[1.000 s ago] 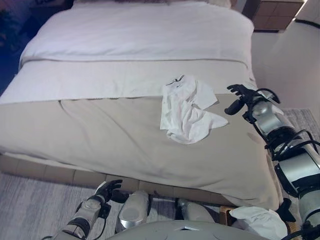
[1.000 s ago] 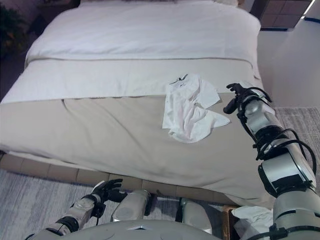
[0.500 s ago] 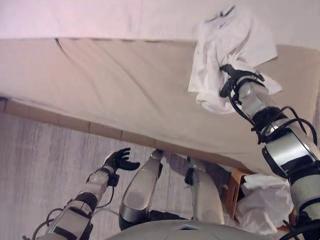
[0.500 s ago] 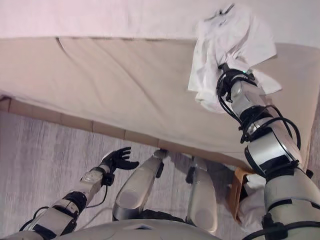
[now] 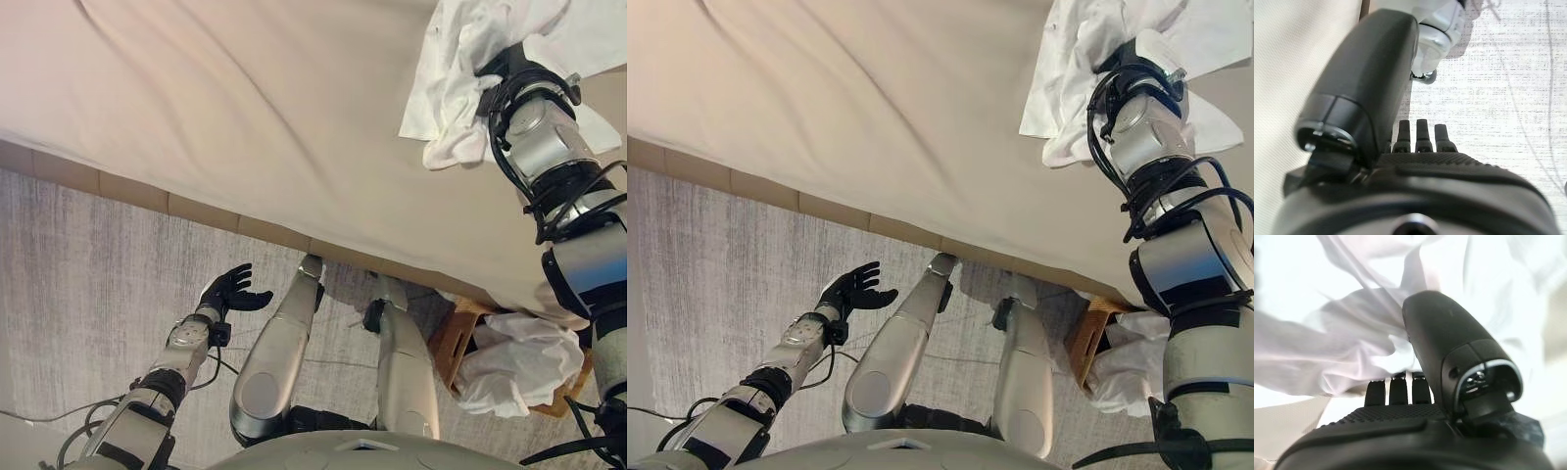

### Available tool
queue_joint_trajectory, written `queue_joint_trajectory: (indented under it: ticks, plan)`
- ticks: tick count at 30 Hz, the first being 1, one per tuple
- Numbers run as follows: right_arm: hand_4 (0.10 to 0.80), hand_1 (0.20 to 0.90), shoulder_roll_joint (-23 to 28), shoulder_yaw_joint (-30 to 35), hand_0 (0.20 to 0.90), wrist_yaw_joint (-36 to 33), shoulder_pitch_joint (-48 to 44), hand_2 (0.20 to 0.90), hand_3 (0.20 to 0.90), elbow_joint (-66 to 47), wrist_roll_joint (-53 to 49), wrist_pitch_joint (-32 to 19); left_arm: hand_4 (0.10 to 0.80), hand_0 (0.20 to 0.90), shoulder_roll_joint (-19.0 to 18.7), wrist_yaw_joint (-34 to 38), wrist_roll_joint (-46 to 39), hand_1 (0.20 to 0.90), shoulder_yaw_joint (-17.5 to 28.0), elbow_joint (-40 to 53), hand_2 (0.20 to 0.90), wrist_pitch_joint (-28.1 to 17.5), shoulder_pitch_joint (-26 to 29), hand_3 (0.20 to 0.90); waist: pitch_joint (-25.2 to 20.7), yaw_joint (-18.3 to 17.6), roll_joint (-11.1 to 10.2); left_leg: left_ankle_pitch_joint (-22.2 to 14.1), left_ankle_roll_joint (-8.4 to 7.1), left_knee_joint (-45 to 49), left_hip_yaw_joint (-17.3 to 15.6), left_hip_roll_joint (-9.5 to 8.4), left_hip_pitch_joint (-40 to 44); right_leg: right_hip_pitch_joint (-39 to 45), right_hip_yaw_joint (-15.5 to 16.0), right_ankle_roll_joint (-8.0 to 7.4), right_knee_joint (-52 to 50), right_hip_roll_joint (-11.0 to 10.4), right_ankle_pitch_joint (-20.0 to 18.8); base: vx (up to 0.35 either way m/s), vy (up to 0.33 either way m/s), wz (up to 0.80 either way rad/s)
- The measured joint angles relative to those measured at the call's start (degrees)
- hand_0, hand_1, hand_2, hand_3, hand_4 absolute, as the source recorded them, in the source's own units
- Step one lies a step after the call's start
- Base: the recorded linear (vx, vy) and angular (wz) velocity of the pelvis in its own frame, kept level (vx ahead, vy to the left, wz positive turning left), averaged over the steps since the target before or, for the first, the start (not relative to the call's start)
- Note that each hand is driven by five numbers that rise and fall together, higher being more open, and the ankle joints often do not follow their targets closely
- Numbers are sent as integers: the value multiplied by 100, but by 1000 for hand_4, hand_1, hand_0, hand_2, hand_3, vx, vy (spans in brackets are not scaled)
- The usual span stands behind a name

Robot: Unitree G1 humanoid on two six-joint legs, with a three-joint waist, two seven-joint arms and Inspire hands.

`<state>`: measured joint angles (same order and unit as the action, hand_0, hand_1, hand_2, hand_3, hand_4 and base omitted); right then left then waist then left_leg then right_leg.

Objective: Pick up the clothes from the bed and place them into the basket

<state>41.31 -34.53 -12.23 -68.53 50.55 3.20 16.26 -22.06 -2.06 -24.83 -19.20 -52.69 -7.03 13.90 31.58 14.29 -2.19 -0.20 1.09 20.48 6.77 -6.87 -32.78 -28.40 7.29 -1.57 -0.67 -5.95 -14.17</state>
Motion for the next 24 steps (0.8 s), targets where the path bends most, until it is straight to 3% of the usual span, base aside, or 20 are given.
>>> queue_joint_trajectory:
  ticks: [3, 4, 5, 6, 7, 9, 11, 13, 15, 17, 19, 21, 24]
  plan:
    - [100, 300, 13, 227, 300, -270, 312, 300, 200, -381, -173, -253, 800, 900, -53, -2, 10, 900, 201, 0, 900, 117, -15, 900, 43, 53, -113, -149, 207, -17, -269, 101, 692, 611, 150, 41, 37, 48, -60, -4, -1, -40]
    - [100, 300, 17, 287, 300, -358, 341, 300, 200, -430, -186, -334, 800, 900, -125, 1, 13, 900, 239, 22, 900, 172, -24, 900, 11, 49, -179, -216, 302, -38, -278, 92, 868, 826, 186, -173, 181, 18, 207, -15, -1, -42]
    - [100, 300, 90, 379, 300, -400, 263, 300, 200, -572, -186, -385, 800, 900, -166, -3, 24, 900, 372, 23, 900, 180, -30, 900, -15, 88, -163, -157, 429, -105, -407, 351, 1008, 953, 447, -382, 52, 49, 674, 12, 15, -85]
    - [100, 300, 102, 553, 300, -469, 216, 300, 200, -861, -183, -455, 800, 900, -249, 22, 25, 900, 522, 30, 900, 180, -63, 900, -18, 241, -144, -142, 423, -223, -564, 711, 1124, 661, 710, -158, -1090, 147, 873, 31, -3, -109]
    - [100, 300, 104, 636, 300, -482, 162, 300, 200, -967, -173, -541, 800, 900, -371, 33, 28, 900, 598, 10, 900, 232, -76, 900, -11, 242, -159, -136, 412, -287, -628, 879, 1294, 641, 775, -152, -1987, 114, 1202, 0, -62, -93]
    - [100, 300, 216, 855, 300, -475, 118, 300, 200, -1015, -166, -572, 800, 900, -460, 6, 61, 900, 598, -29, 900, 474, -149, 900, -19, 167, -172, -93, 400, -501, -677, 952, 1665, 1033, 711, -328, -3166, -202, 1642, -96, -145, -25]
    - [100, 300, 464, 979, 300, -480, -81, 300, 200, -1035, -161, -694, 800, 900, -527, 13, 136, 900, 607, 13, 900, 450, -394, 900, -152, 88, -195, 96, 317, -756, -796, 1023, 1878, 1496, 494, -534, -3750, -370, 1881, -211, -272, -31]
    - [100, 300, 721, 1005, 300, -479, -332, 300, 200, -1050, -172, -788, 800, 900, -567, 35, 201, 900, 616, -1, 900, 477, -464, 900, -201, 97, -206, 323, 170, -1038, -891, 1121, 1996, 1949, 419, -608, -3147, -308, 1947, -258, -338, -54]
    - [100, 300, 840, 1016, 300, -467, -459, 300, 200, -1051, -234, -797, 800, 900, -493, 35, 266, 900, 675, -45, 900, 549, -528, 900, -203, 104, -210, 623, -115, -1331, -996, 1199, 2304, 2630, 435, -521, -1873, -67, 2033, -248, -353, -75]
    - [100, 300, 1076, 1006, 300, -466, -422, 300, 200, -1049, -389, -784, 800, 900, -327, 30, 414, 900, 692, -142, 900, 551, -553, 900, -270, 57, -228, 692, -207, -1409, -981, 1275, 2448, 3104, 437, -361, -1081, 74, 2177, -256, -346, -53]
    - [100, 300, 1297, 1022, 300, -468, -458, 300, 200, -1063, -474, -757, 800, 900, -186, 15, 647, 900, 773, -238, 900, 551, -436, 900, -312, 19, -238, 760, -293, -1426, -1038, 1308, 2459, 3161, 367, -233, -849, 130, 2202, -160, -193, -33]
    - [100, 300, 1376, 1023, 300, -334, -462, 300, 200, -1073, -622, -658, 800, 900, -119, -16, 813, 900, 783, -333, 900, 561, -434, 900, -339, -104, -217, 866, -416, -1476, -1005, 1465, 2633, 3282, 293, -147, -809, 288, 2144, -146, -130, -25]
    - [100, 300, 1403, 1027, 300, -234, -376, 300, 200, -1081, -646, -614, 800, 900, 110, -25, 981, 900, 776, -802, 900, 586, -481, 900, -837, -417, -119, 884, -602, -1636, -943, 1528, 2631, 3231, 271, -43, -761, 378, 2220, -186, -91, 1]
